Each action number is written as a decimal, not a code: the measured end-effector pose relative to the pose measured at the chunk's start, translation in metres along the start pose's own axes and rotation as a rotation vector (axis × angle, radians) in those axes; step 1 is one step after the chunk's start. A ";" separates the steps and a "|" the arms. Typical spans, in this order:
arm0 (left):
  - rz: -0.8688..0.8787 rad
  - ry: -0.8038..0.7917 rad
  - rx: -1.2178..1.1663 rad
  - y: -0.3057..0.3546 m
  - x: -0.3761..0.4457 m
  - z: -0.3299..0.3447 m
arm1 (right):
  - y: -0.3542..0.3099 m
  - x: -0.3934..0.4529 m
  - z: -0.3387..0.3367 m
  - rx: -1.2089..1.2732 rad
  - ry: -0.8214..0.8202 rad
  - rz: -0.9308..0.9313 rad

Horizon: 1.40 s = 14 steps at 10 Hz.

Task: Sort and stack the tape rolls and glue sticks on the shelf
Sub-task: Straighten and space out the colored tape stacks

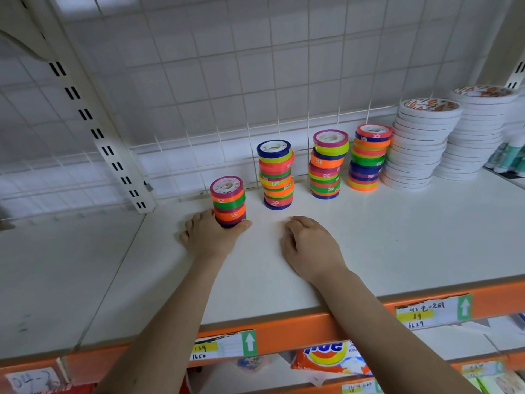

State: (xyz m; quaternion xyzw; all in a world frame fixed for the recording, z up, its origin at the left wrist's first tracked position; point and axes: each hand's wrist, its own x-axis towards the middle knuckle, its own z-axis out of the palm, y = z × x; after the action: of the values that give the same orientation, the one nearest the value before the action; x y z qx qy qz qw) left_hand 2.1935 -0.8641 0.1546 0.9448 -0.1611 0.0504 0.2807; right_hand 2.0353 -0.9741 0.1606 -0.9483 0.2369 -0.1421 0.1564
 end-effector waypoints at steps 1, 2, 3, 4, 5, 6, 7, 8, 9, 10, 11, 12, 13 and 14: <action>0.000 0.015 -0.022 -0.002 0.002 0.002 | 0.000 0.000 0.000 0.000 0.000 -0.002; 0.038 -0.039 -0.056 -0.003 0.003 -0.002 | 0.000 0.001 -0.001 0.001 0.000 0.000; 0.021 -0.181 -0.173 -0.006 0.009 -0.005 | 0.000 0.001 -0.001 -0.005 -0.005 -0.003; -0.094 -0.207 -0.311 -0.002 0.010 -0.009 | -0.001 0.001 0.000 -0.009 -0.012 -0.005; -0.180 -0.062 -0.316 0.016 0.002 -0.011 | -0.001 0.001 0.000 -0.012 -0.006 -0.004; -0.167 0.091 -0.351 0.031 -0.002 -0.006 | 0.000 0.001 0.000 -0.013 -0.004 -0.006; -0.134 0.136 -0.390 0.031 -0.001 0.003 | 0.000 0.002 0.001 -0.007 0.001 -0.004; -0.044 0.111 -0.427 0.022 0.002 0.007 | 0.000 0.002 0.001 -0.009 0.005 -0.009; 0.004 -0.015 -0.510 0.011 0.006 0.003 | 0.000 0.002 0.001 -0.017 0.006 -0.014; 0.018 -0.124 -0.675 0.005 0.007 -0.006 | 0.000 0.002 0.001 -0.016 0.007 -0.010; 0.009 -0.156 -0.733 0.009 0.007 -0.012 | 0.000 0.001 0.001 -0.014 0.006 -0.008; 0.017 -0.124 -0.764 0.017 0.010 -0.010 | -0.001 0.001 0.001 -0.012 0.002 -0.007; -0.012 -0.110 -0.805 0.024 0.011 -0.007 | -0.001 0.001 0.001 -0.006 0.008 -0.010; -0.042 -0.105 -0.830 0.025 0.011 -0.006 | -0.001 0.001 0.001 0.001 0.014 -0.009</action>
State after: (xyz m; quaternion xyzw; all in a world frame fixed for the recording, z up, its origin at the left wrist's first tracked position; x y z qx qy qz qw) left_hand 2.1954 -0.8832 0.1744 0.7558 -0.1625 -0.0725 0.6301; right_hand 2.0370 -0.9737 0.1603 -0.9483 0.2338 -0.1493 0.1544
